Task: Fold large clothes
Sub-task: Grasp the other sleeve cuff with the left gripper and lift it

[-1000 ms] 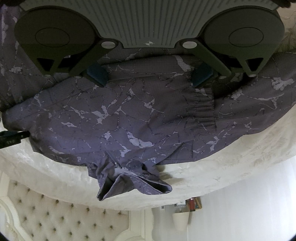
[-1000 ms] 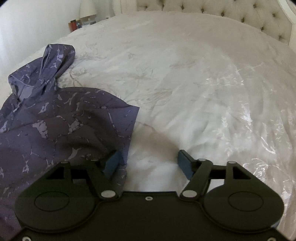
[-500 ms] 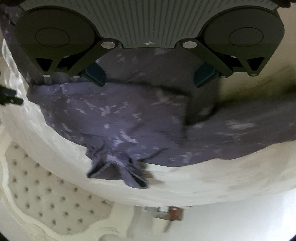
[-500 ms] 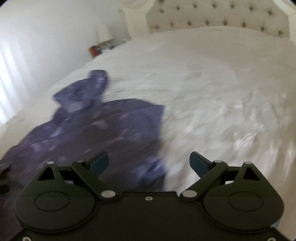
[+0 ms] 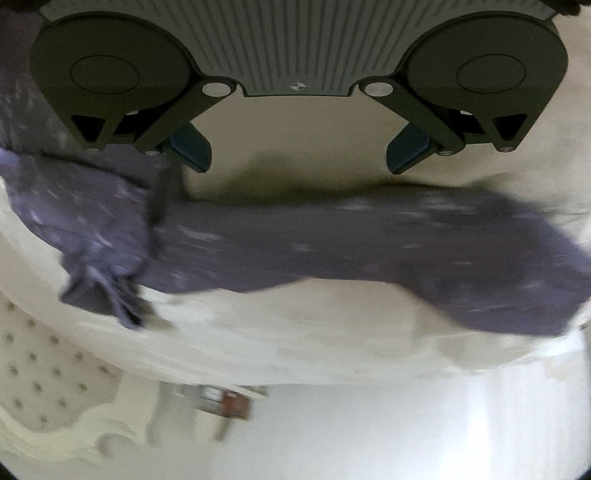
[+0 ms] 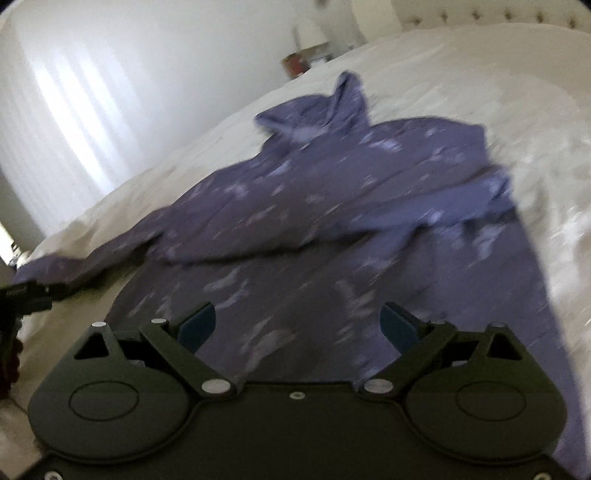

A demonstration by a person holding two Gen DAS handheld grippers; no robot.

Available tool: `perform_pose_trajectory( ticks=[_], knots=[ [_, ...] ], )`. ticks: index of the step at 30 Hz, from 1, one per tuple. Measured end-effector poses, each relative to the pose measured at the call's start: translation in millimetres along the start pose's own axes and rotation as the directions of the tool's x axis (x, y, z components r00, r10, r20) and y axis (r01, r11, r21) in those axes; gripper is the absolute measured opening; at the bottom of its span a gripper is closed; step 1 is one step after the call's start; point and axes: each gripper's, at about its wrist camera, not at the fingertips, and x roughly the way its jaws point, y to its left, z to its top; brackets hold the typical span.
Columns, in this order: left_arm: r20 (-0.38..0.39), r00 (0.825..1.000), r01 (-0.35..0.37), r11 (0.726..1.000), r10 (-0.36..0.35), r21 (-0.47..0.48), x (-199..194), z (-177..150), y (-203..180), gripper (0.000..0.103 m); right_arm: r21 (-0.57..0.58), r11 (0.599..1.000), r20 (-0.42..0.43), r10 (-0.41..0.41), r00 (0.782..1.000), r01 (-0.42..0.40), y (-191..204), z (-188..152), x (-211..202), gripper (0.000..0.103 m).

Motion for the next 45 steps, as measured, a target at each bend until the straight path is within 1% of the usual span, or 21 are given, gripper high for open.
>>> perform_pose_trajectory(
  ticks=[4,9,11,15,19,20,21,22,23,24,25,27,28,30,32,34,37,39,42,45],
  knots=[
    [0.028,0.997,-0.073,0.996,0.075,-0.056,-10,8,37,0.103,-0.042,0.998,-0.039,0.041,0.998,-0.043,25,-12,4,0.097],
    [0.067,0.984,-0.156,0.980,0.165,-0.123,-13,17,72,0.103,-0.099,0.992,-0.098,0.066,0.993,-0.076,51,-23,19,0.098],
    [0.065,0.982,-0.163,0.972,0.176,-0.167,-9,21,85,0.102,-0.116,0.990,-0.115,0.062,0.991,-0.075,58,-29,24,0.100],
    [0.089,0.981,-0.142,0.954,0.171,-0.263,-4,26,107,0.101,-0.159,0.985,-0.132,0.041,0.990,-0.062,67,-36,28,0.101],
    [0.117,0.973,-0.150,0.932,0.198,-0.330,-1,30,117,0.099,-0.163,0.985,-0.141,0.032,0.989,-0.055,69,-37,29,0.103],
    [0.120,0.972,-0.153,0.929,0.204,-0.337,0,32,118,0.087,-0.162,0.985,-0.144,0.030,0.989,-0.053,69,-37,30,0.103],
    [0.120,0.970,-0.162,0.927,0.214,-0.339,1,34,118,0.078,-0.164,0.985,-0.146,0.027,0.989,-0.051,69,-36,31,0.103],
    [0.112,0.969,-0.174,0.926,0.222,-0.334,2,37,117,0.061,-0.168,0.985,-0.148,0.022,0.989,-0.047,71,-36,32,0.103],
    [0.107,0.967,-0.184,0.926,0.230,-0.328,3,38,117,0.047,-0.171,0.984,-0.148,0.019,0.989,-0.045,71,-36,32,0.103],
    [0.113,0.964,-0.193,0.927,0.240,-0.322,2,39,116,0.037,-0.174,0.984,-0.149,0.017,0.989,-0.043,72,-37,33,0.103],
    [0.125,0.961,-0.196,0.927,0.246,-0.319,0,40,113,0.017,-0.176,0.984,-0.149,0.014,0.989,-0.041,73,-37,34,0.103],
    [0.154,0.962,-0.170,0.935,0.226,-0.312,-6,44,106,0.012,-0.178,0.983,-0.150,0.012,0.989,-0.039,74,-37,34,0.103],
    [0.174,0.960,-0.160,0.940,0.219,-0.300,-10,48,100,0.008,-0.177,0.983,-0.151,0.014,0.988,-0.041,74,-37,34,0.103],
    [0.212,0.959,-0.128,0.953,0.190,-0.276,-19,61,87,0.008,-0.173,0.984,-0.154,0.020,0.988,-0.047,73,-36,33,0.103],
    [0.253,0.957,-0.075,0.966,0.138,-0.246,-32,79,69,0.008,-0.160,0.986,-0.157,0.030,0.987,-0.055,71,-35,32,0.103],
    [0.296,0.951,-0.028,0.980,0.087,-0.199,-44,97,47,0.008,-0.146,0.987,-0.157,0.040,0.987,-0.064,68,-34,30,0.102],
    [0.362,0.932,0.041,0.994,-0.001,-0.102,-63,125,5,0.008,-0.128,0.989,-0.155,0.051,0.987,-0.072,64,-34,25,0.102],
    [0.395,0.916,0.085,0.996,-0.066,-0.031,-74,142,-29,0.008,-0.116,0.990,-0.147,0.057,0.987,-0.075,60,-34,21,0.102],
    [0.426,0.891,0.147,0.988,-0.157,0.055,-84,158,-80,0.008,-0.102,0.992,-0.132,0.059,0.990,-0.073,55,-33,14,0.102],
    [0.429,0.868,0.217,0.968,-0.252,0.129,-89,166,-134,0.008,-0.088,0.994,-0.109,0.053,0.993,-0.062,47,-32,6,0.102]
  ],
)
